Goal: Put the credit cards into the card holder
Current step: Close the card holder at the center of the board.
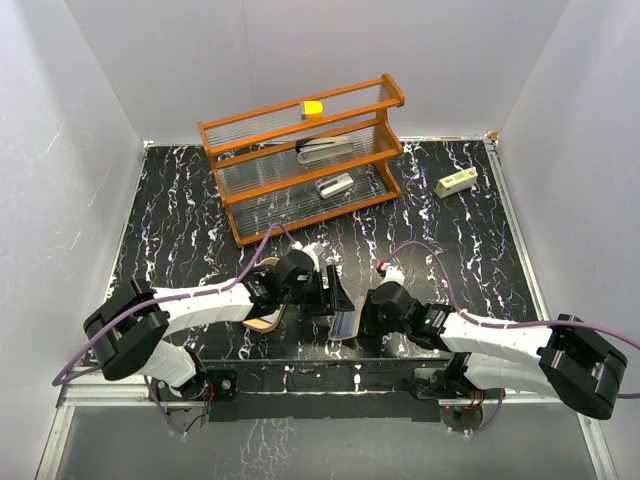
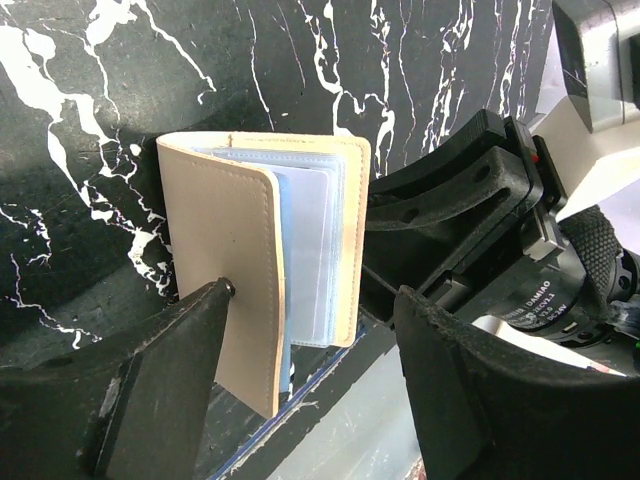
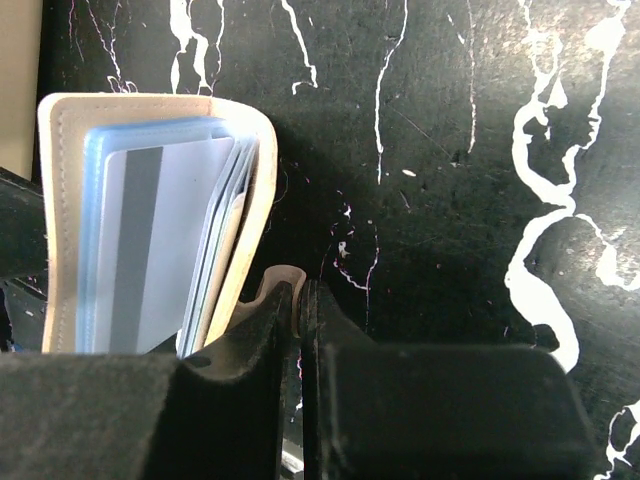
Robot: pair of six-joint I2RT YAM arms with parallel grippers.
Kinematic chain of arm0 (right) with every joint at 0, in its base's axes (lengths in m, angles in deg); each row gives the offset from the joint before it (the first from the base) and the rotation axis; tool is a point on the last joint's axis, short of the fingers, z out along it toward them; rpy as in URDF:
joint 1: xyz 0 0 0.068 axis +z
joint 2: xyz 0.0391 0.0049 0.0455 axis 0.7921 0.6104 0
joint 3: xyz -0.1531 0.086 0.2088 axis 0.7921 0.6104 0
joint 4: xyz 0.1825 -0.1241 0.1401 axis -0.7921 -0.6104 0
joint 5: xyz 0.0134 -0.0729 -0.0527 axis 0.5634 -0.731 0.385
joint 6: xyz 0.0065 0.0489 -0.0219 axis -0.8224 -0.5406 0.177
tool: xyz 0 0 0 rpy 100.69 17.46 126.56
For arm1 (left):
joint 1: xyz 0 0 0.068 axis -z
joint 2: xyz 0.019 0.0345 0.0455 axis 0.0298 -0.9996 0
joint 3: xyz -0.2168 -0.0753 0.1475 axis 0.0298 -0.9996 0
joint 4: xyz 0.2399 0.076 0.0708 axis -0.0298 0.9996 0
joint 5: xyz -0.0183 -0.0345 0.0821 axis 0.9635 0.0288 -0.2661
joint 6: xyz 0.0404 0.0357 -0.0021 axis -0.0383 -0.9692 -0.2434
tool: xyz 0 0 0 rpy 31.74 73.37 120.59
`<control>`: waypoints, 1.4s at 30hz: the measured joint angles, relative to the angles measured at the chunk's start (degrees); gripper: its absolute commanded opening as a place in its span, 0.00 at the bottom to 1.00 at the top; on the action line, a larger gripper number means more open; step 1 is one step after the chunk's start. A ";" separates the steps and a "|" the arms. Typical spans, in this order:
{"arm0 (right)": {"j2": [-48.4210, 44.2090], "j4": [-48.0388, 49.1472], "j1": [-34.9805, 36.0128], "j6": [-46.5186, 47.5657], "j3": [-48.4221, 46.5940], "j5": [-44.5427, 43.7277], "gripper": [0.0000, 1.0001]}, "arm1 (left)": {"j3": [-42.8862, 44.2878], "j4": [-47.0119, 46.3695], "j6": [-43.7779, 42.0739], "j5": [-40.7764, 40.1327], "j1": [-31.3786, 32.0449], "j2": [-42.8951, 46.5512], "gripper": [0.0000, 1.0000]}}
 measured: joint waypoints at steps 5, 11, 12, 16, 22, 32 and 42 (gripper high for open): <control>0.07 0.22 0.31 -0.04 0.00 -0.26 0.00 | 0.52 -0.76 -0.94 0.83 0.00 -1.40 0.66; -2.05 -2.58 0.55 0.28 0.00 -1.33 0.00 | 0.87 -0.13 -2.10 0.70 0.04 -3.43 0.65; -2.54 -3.15 0.57 0.39 0.00 -1.53 0.00 | 0.87 0.28 -2.32 0.66 0.04 -3.80 0.66; -2.73 -3.52 0.57 0.48 0.00 -1.68 0.00 | 0.92 1.66 -3.15 0.50 0.04 -4.22 0.66; -2.21 -3.19 0.57 0.50 0.00 -1.75 0.00 | 1.84 3.63 -3.50 0.00 0.04 -4.15 0.65; -2.34 -3.19 0.57 1.64 0.00 -1.97 0.00 | 3.76 9.14 -4.59 -3.74 0.04 0.20 0.63; -1.25 -2.40 0.57 5.90 -1.79 -3.74 0.00 | 2.36 4.61 -3.21 -1.33 0.04 -0.35 0.30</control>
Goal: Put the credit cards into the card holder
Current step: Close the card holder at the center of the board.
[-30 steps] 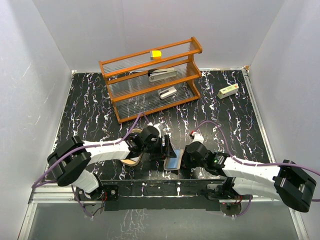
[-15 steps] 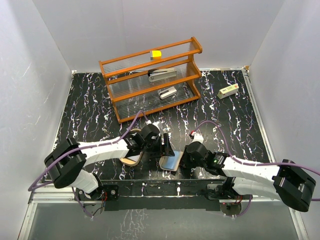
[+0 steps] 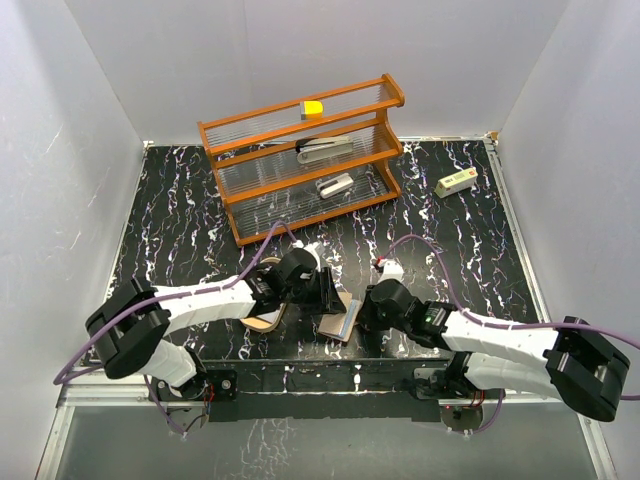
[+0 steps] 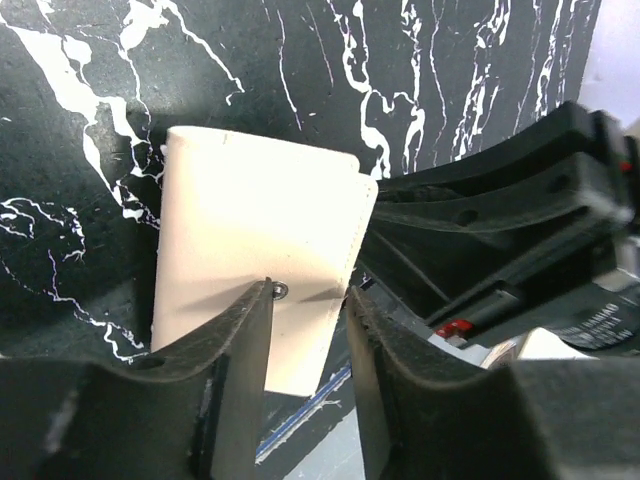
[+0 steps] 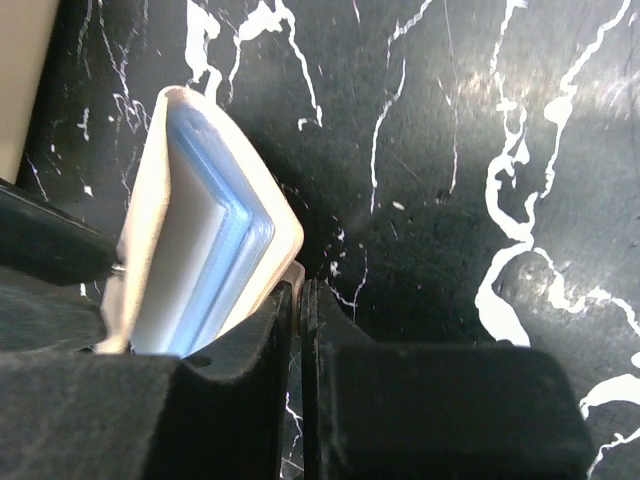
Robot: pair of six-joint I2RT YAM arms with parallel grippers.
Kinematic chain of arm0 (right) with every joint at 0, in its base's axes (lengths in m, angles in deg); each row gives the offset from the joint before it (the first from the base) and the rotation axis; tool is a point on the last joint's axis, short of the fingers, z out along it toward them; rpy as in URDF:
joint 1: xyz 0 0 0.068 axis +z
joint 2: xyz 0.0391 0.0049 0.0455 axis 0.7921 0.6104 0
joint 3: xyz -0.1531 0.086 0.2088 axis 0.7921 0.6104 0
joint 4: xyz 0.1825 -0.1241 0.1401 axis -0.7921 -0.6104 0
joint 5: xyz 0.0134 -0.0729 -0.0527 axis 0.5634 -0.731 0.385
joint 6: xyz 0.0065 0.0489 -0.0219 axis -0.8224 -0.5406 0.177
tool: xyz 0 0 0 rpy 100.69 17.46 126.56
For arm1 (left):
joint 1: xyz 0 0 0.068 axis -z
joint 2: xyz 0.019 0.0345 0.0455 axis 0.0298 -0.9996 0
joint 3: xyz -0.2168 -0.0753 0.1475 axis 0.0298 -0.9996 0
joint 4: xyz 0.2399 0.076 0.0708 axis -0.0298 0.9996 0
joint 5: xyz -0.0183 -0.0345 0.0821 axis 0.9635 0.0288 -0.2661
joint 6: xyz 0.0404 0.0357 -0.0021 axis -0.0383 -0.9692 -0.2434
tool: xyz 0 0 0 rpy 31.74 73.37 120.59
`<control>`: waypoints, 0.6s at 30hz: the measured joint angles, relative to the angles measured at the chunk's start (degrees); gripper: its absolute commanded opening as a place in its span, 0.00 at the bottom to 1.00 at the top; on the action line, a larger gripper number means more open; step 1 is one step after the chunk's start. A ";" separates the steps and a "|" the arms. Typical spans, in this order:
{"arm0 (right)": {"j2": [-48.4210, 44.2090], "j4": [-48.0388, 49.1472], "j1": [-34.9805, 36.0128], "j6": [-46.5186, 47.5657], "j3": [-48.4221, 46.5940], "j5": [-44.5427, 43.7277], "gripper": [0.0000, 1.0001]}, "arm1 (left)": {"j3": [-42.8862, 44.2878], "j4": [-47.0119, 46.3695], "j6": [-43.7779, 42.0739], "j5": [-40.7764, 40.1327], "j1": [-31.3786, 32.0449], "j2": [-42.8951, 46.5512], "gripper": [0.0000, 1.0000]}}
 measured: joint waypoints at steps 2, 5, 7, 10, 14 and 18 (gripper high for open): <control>-0.04 0.44 0.00 1.16 -0.50 -0.72 0.00 | -0.02 -0.20 -0.07 0.31 0.00 -0.96 0.25; -0.09 1.09 0.00 2.78 -0.59 -1.33 0.00 | 0.00 -0.13 -0.31 0.28 0.00 -2.89 0.20; -0.02 1.16 0.00 3.65 -0.59 -1.51 0.00 | 0.07 -0.04 -0.66 0.11 0.00 -4.35 0.16; 0.81 1.75 0.00 4.76 -0.59 -1.51 0.00 | 0.11 0.20 -1.01 -0.44 0.00 -5.77 0.11; 2.75 1.90 0.00 5.49 -1.05 -1.64 0.02 | 0.98 1.03 -1.18 -1.46 0.00 -7.15 0.09; 2.82 1.88 0.00 5.75 -1.33 -1.66 0.01 | 2.36 1.95 -1.33 -2.12 0.07 -8.74 0.10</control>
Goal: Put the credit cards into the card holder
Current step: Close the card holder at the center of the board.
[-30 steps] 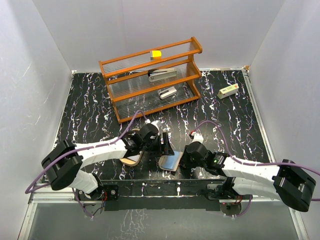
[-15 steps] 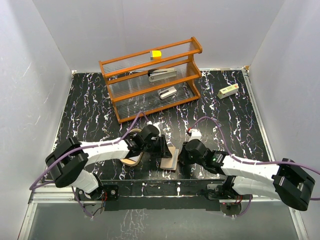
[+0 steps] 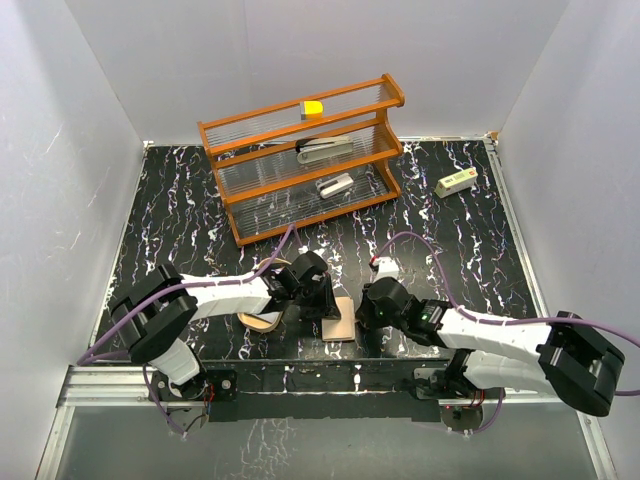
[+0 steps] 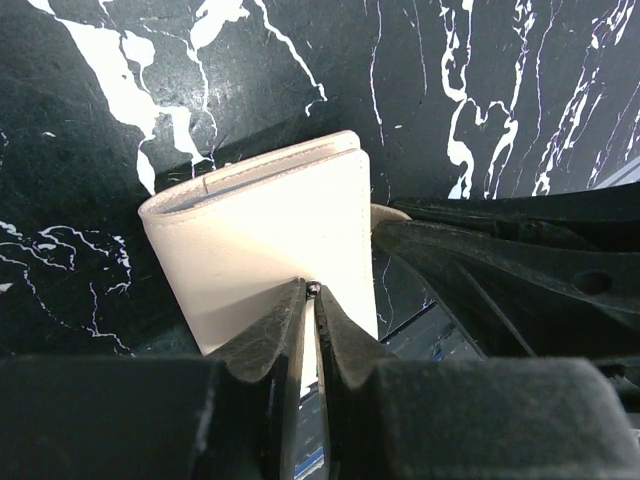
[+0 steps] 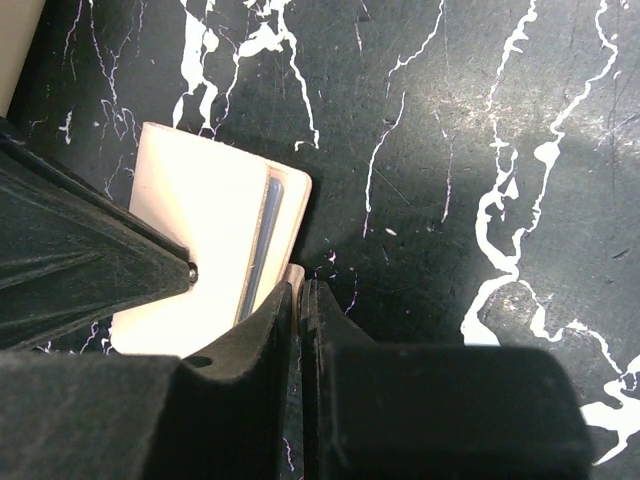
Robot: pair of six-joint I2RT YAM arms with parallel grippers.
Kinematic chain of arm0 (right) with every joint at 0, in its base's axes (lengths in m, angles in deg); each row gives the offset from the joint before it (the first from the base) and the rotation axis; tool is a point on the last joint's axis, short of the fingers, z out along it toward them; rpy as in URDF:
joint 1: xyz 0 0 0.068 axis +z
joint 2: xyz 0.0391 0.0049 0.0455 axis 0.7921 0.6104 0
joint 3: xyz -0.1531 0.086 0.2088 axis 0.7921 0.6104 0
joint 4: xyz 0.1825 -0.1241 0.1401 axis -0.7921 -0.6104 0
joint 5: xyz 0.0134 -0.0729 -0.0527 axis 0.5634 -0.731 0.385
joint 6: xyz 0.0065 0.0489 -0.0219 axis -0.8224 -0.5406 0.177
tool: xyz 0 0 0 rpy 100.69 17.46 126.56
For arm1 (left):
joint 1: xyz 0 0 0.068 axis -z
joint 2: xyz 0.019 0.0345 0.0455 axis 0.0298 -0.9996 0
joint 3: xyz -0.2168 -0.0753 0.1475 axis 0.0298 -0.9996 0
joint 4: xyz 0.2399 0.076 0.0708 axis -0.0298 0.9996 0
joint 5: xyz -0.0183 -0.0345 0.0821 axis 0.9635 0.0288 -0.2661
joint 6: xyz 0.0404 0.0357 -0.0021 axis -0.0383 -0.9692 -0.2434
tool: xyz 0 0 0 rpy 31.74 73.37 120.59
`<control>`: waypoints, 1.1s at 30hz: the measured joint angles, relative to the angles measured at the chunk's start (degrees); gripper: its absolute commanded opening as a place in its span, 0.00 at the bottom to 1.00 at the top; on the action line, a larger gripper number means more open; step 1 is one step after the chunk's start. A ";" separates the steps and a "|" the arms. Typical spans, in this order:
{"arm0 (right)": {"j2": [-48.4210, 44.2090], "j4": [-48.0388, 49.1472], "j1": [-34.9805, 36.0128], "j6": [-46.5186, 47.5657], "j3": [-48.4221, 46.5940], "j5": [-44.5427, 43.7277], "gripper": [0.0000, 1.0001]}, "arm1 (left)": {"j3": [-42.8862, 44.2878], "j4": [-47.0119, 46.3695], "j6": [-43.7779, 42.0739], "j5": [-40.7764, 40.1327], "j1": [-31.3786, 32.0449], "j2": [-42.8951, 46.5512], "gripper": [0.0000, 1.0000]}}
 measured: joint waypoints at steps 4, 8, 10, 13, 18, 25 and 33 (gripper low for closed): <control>-1.66 -0.63 0.00 -0.02 -0.42 0.22 0.07 | 0.44 0.52 -0.09 -0.35 0.15 -0.26 0.11; -3.65 -1.36 0.04 -0.17 -0.74 1.16 0.00 | 0.74 1.03 -0.04 -0.68 0.26 -0.24 0.11; -3.76 -1.46 0.04 -0.50 -0.74 1.36 0.00 | 0.76 1.14 0.13 -0.76 0.26 -0.22 0.11; -3.76 -1.51 0.04 -1.16 -0.74 1.57 0.00 | 1.16 1.99 0.20 -1.07 0.26 -0.09 0.14; -3.76 -1.11 0.04 -2.03 -0.74 2.51 0.01 | 1.79 4.50 0.20 -2.86 0.26 0.72 0.16; -2.58 0.85 0.04 -2.64 -0.74 4.55 0.08 | 2.54 5.49 0.22 -3.41 0.26 0.02 0.13; 2.47 3.41 0.04 -2.67 -1.57 5.97 0.06 | 2.95 5.25 1.22 -2.69 0.24 -0.66 0.19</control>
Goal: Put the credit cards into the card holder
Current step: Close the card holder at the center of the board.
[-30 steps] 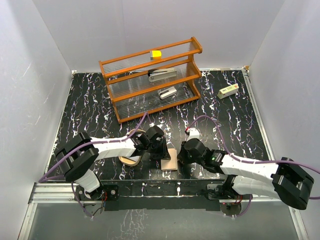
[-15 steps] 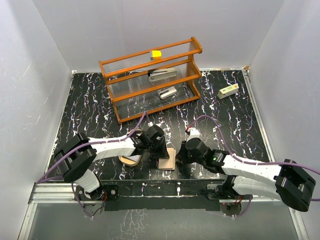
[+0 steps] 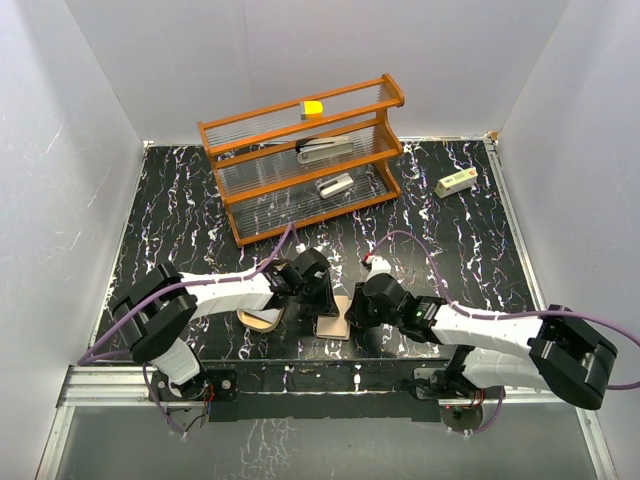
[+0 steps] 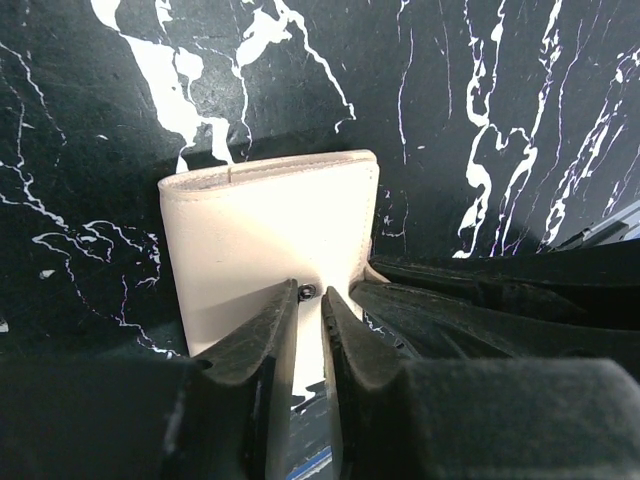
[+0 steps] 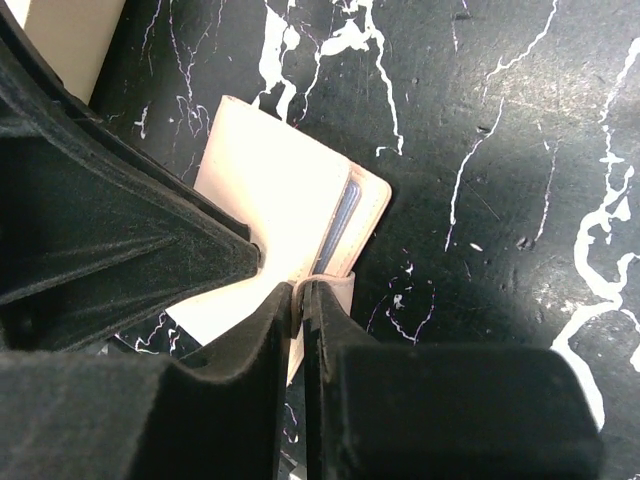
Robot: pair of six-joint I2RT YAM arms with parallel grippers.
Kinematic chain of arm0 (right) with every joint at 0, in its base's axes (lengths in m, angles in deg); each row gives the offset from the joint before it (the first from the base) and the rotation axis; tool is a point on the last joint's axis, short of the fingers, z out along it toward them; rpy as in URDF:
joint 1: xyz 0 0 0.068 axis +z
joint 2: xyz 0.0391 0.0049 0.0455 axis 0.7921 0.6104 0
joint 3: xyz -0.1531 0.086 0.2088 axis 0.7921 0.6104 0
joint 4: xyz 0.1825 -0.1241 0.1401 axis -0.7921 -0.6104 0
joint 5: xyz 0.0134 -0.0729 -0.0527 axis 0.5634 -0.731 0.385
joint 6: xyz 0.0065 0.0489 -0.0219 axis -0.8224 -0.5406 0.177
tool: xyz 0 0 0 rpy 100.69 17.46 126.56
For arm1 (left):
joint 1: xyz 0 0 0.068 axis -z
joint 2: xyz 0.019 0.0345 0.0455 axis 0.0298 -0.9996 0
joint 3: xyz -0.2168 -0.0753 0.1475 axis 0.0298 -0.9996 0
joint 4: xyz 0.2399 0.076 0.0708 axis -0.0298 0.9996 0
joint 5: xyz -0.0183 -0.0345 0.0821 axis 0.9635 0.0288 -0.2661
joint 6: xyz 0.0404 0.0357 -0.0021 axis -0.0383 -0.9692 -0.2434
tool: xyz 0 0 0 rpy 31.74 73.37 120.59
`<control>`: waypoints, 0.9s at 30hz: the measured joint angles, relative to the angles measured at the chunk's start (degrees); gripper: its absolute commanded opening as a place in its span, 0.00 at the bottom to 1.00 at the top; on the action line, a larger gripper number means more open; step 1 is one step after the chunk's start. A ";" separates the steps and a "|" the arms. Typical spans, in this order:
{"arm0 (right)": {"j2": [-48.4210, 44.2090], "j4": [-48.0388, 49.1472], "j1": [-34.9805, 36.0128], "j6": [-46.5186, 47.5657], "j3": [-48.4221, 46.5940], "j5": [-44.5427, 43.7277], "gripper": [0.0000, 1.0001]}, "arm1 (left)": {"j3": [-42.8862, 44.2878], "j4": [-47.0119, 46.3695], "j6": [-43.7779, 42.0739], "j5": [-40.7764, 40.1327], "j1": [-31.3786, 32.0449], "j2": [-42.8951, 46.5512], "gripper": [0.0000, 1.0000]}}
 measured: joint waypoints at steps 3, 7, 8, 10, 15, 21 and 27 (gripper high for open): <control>1.62 -0.37 0.00 0.00 -1.09 -0.17 0.05 | 0.00 0.26 0.24 -0.26 -0.02 0.31 0.24; 3.72 -1.38 0.09 0.17 -2.80 -0.68 0.04 | -0.11 2.19 0.50 -1.55 -0.17 2.08 0.26; 4.02 -1.53 0.09 0.28 -3.04 -0.83 0.04 | -0.24 2.75 0.50 -1.92 -0.44 2.86 0.26; 4.55 -1.70 0.11 0.57 -3.37 -1.05 0.04 | -0.55 3.65 0.48 -2.40 -0.90 4.81 0.26; 6.40 -2.56 0.35 2.27 -5.07 -1.90 0.04 | -0.59 5.07 -0.04 -3.50 -3.41 7.85 0.18; 9.35 -3.02 0.33 5.77 -7.52 -2.97 0.04 | -0.59 5.86 -1.31 -3.15 -5.99 7.76 0.17; 12.79 -3.04 0.00 9.35 -10.43 -3.41 0.04 | -1.81 2.75 -1.99 -0.35 -7.76 5.77 0.14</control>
